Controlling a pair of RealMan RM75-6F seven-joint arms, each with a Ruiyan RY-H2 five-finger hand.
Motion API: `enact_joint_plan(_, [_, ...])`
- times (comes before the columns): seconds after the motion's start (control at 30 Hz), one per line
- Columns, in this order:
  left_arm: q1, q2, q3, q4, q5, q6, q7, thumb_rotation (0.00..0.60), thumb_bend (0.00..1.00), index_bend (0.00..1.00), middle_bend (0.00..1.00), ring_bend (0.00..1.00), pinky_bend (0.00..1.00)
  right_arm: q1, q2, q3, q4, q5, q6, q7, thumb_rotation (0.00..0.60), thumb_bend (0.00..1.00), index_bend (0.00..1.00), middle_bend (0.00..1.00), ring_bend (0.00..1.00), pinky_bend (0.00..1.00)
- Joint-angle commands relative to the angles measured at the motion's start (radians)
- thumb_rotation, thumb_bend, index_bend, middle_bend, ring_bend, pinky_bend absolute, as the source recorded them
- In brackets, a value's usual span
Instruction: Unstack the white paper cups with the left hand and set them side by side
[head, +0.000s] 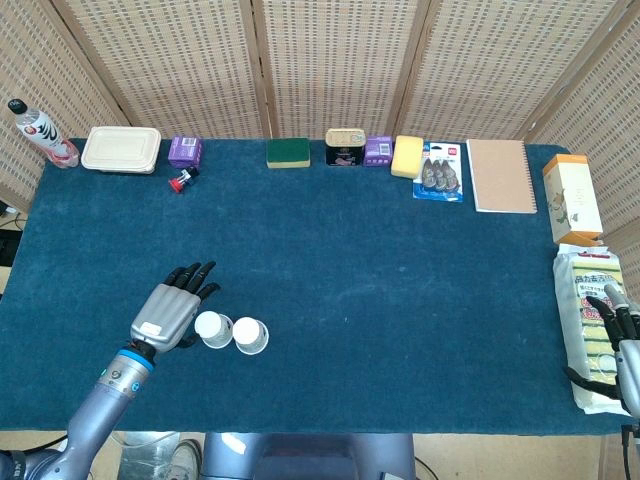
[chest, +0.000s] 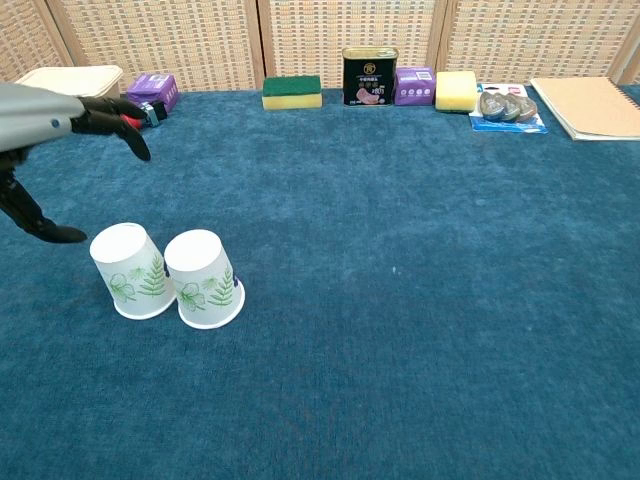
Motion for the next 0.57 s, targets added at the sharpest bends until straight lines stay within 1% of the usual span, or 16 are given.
enact_joint_plan(0.03, [0.035, 0.053, 0.008, -0.028, 0.074, 0.038, -0.053, 0.600, 0.18, 0.10, 0.00, 0.00, 0.10, 0.000, 0.000, 0.000, 0.001, 0.001, 0.000, 0.000, 0.600, 0.08, 0.11, 0.00, 0.00, 0.00])
enact_joint_plan(0.1, [0.065, 0.081, 0.018, -0.025, 0.137, 0.074, -0.096, 0.600, 0.15, 0.01, 0.00, 0.00, 0.10, -0.001, 0.000, 0.001, 0.002, 0.001, 0.002, 0.001, 0.600, 0.08, 0.11, 0.00, 0.00, 0.00])
enact_joint_plan(0.13, [0.085, 0.091, 0.025, -0.014, 0.176, 0.097, -0.123, 0.600, 0.15, 0.00, 0.00, 0.00, 0.10, -0.001, 0.000, 0.001, 0.002, 0.002, 0.002, 0.002, 0.600, 0.08, 0.11, 0.00, 0.00, 0.00])
enact_joint_plan(0.27, [0.188, 0.101, 0.065, 0.093, 0.335, 0.227, -0.255, 0.600, 0.12, 0.00, 0.00, 0.00, 0.10, 0.001, -0.001, 0.003, -0.003, 0.003, 0.000, 0.001, 0.600, 0.08, 0.11, 0.00, 0.00, 0.00])
enact_joint_plan(0.33, [0.272, 0.088, 0.101, 0.190, 0.410, 0.316, -0.391, 0.600, 0.12, 0.00, 0.00, 0.00, 0.10, 0.003, -0.003, 0.002, -0.003, 0.002, -0.003, -0.008, 0.600, 0.08, 0.11, 0.00, 0.00, 0.00])
enact_joint_plan(0.37, [0.297, 0.080, 0.111, 0.232, 0.439, 0.345, -0.439, 0.600, 0.12, 0.00, 0.00, 0.00, 0.10, 0.003, -0.005, 0.002, -0.004, 0.001, -0.001, -0.013, 0.600, 0.08, 0.11, 0.00, 0.00, 0.00])
enact_joint_plan(0.43, [0.329, 0.065, 0.119, 0.292, 0.477, 0.385, -0.504, 0.600, 0.12, 0.00, 0.00, 0.00, 0.10, 0.002, -0.009, 0.002, -0.004, 0.002, 0.001, -0.020, 0.600, 0.08, 0.11, 0.00, 0.00, 0.00])
enact_joint_plan(0.5, [0.383, 0.048, 0.135, 0.362, 0.509, 0.443, -0.624, 0.600, 0.11, 0.00, 0.00, 0.00, 0.10, 0.001, -0.017, 0.002, -0.002, 0.000, 0.006, -0.027, 0.600, 0.08, 0.11, 0.00, 0.00, 0.00])
enact_joint_plan(0.53, [0.403, 0.047, 0.144, 0.389, 0.523, 0.455, -0.678, 0.600, 0.11, 0.00, 0.00, 0.00, 0.10, 0.001, -0.022, 0.001, 0.001, -0.002, 0.007, -0.031, 0.600, 0.08, 0.10, 0.00, 0.00, 0.00])
enact_joint_plan(0.57, [0.413, 0.052, 0.150, 0.401, 0.530, 0.458, -0.705, 0.600, 0.11, 0.00, 0.00, 0.00, 0.09, 0.001, -0.025, 0.000, 0.002, -0.003, 0.007, -0.037, 0.600, 0.08, 0.10, 0.00, 0.00, 0.00])
